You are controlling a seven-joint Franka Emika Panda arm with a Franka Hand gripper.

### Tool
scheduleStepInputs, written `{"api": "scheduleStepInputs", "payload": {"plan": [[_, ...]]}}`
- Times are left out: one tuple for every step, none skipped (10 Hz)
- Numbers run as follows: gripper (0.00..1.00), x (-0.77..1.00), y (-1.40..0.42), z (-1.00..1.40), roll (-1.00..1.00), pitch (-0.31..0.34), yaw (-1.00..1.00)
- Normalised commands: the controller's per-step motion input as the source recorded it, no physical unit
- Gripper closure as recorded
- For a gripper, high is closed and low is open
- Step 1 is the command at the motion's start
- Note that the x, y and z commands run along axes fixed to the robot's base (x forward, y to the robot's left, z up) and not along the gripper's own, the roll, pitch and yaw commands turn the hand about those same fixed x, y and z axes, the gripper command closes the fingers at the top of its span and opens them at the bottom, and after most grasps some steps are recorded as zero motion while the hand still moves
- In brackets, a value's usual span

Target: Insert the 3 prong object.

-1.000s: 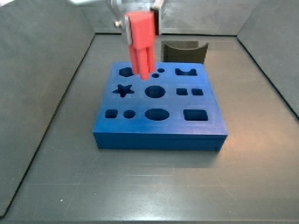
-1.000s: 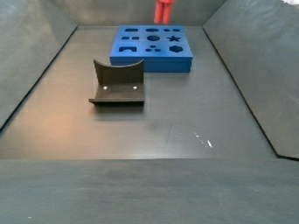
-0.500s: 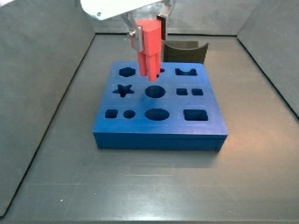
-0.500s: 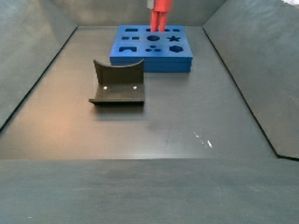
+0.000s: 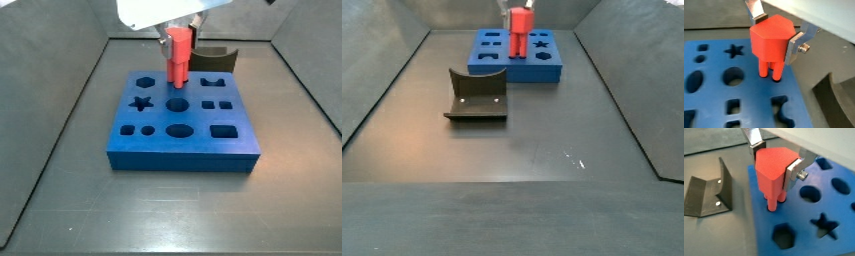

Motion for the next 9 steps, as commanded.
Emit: {"api": "scheduleStepInputs", "payload": {"plan": [[1.0, 0.04, 0.0, -0.02, -0.03, 0.0, 0.0], [1.0, 0.0, 0.0, -0.03, 0.0, 0.0, 0.0], [1.0, 0.02, -0.14, -0.2, -0.04, -0.006, -0.5], [1.0, 0.08, -0.19, -0.24, -0.08, 0.0, -0.68], [1.0, 0.13, -0.18, -0.25, -0.12, -0.043, -0.72], [1.0, 0.11, -0.06, -0.28, -0.11, 0.0, -0.55], [1.0, 0.03, 0.0, -0.35, -0.03, 0.0, -0.31], [1.0, 0.0, 0.0, -0.53, 0.0, -0.001, 0.0], [1.0, 0.0, 0.0, -0.68, 0.04, -0.007, 0.17]]}}
